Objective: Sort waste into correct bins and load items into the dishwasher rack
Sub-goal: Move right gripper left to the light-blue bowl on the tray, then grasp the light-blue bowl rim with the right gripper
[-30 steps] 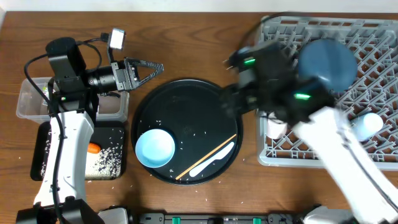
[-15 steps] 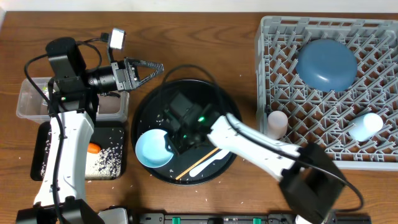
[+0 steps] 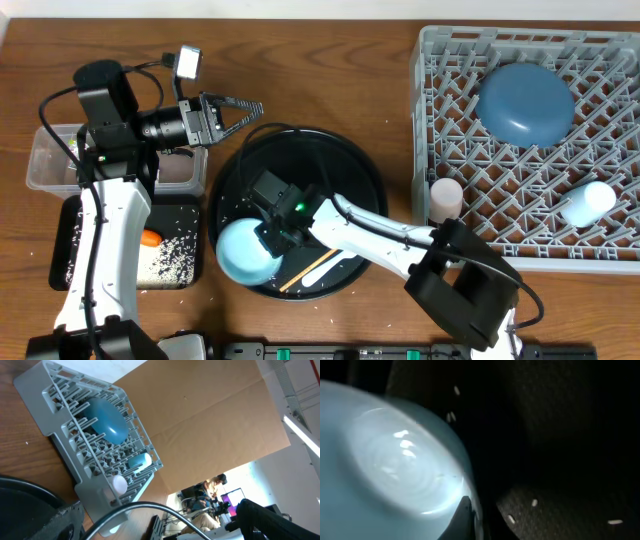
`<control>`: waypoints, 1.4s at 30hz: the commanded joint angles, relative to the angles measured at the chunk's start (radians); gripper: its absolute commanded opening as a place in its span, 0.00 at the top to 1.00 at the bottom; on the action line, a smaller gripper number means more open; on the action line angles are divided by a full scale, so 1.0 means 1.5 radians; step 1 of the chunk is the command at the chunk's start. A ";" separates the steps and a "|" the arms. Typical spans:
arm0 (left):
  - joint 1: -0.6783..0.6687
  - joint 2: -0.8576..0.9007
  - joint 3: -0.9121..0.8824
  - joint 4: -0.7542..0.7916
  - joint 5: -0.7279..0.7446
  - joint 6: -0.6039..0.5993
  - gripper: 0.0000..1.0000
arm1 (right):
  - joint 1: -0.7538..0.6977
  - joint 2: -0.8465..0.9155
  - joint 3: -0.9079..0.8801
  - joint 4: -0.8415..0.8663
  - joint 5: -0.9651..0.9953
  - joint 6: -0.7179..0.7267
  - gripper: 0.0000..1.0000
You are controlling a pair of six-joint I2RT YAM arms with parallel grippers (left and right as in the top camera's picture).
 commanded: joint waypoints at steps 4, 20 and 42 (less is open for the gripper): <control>0.002 0.001 0.001 0.001 0.007 0.011 0.02 | -0.019 -0.033 0.002 -0.047 0.109 0.004 0.99; 0.002 0.001 0.001 0.001 0.007 0.011 0.02 | -0.238 -0.432 0.002 -0.292 0.505 0.006 0.99; 0.002 0.001 0.001 0.001 0.007 0.011 0.02 | -0.360 -0.400 -0.054 -0.237 -0.180 -0.085 0.58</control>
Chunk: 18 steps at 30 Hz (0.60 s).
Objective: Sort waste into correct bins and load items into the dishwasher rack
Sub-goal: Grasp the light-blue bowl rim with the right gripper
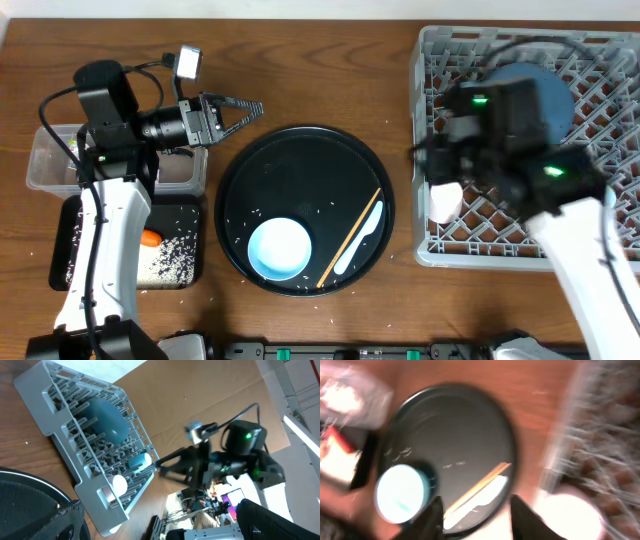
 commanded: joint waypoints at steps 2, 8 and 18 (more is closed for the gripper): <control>0.002 0.001 0.001 0.001 0.007 0.011 0.02 | 0.115 0.086 -0.054 0.061 -0.090 0.023 0.55; 0.002 0.001 0.001 0.001 0.007 0.011 0.02 | 0.252 0.226 -0.075 0.172 -0.079 0.029 0.57; 0.002 0.001 0.001 0.001 0.007 0.011 0.02 | 0.335 0.412 -0.075 0.249 0.010 0.051 0.68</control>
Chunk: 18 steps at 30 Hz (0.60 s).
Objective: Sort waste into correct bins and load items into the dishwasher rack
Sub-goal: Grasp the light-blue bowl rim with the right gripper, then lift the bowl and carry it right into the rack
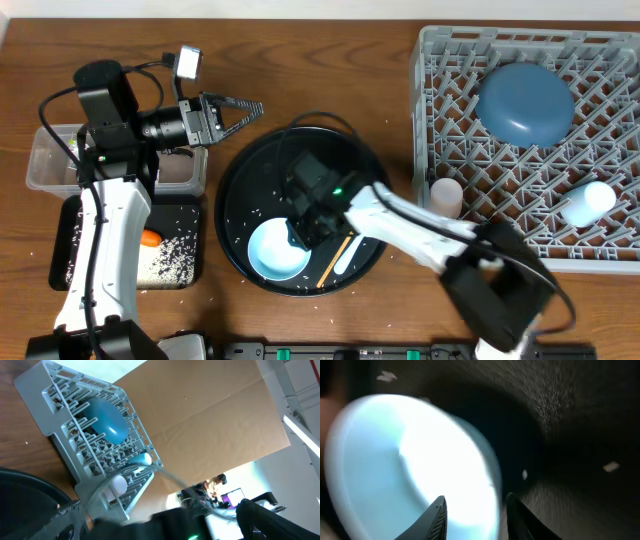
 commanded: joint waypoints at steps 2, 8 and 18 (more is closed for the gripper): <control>0.002 0.001 0.001 0.001 0.007 0.012 0.02 | 0.005 0.039 -0.003 0.009 0.030 0.014 0.80; 0.002 0.001 0.001 0.001 0.007 0.012 0.02 | 0.005 0.039 0.008 0.014 0.030 0.015 0.99; 0.002 0.001 0.001 0.001 0.007 0.011 0.02 | -0.043 -0.107 0.073 -0.052 0.073 0.017 0.99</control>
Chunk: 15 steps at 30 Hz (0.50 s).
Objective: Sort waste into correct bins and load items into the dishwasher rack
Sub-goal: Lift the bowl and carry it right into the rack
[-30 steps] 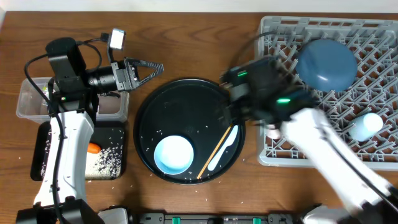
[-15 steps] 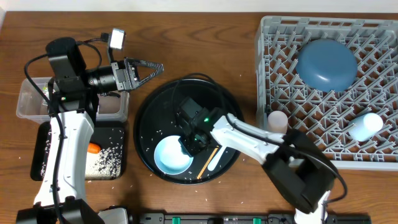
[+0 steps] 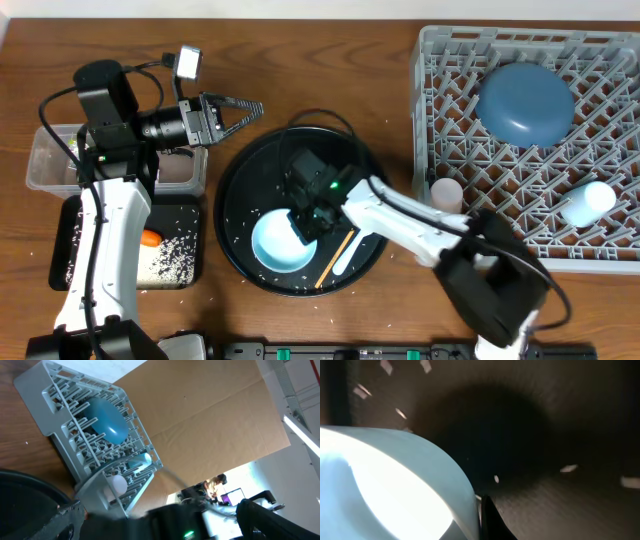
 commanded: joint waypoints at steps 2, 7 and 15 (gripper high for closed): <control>0.002 0.001 0.001 0.001 0.006 0.011 0.02 | -0.036 -0.124 0.034 -0.025 0.058 0.004 0.99; 0.002 0.001 0.001 0.001 0.006 0.011 0.02 | -0.104 -0.249 0.034 -0.132 0.236 0.004 0.99; 0.002 0.001 0.001 0.001 0.007 0.011 0.02 | -0.373 -0.410 0.034 -0.266 0.602 -0.098 0.99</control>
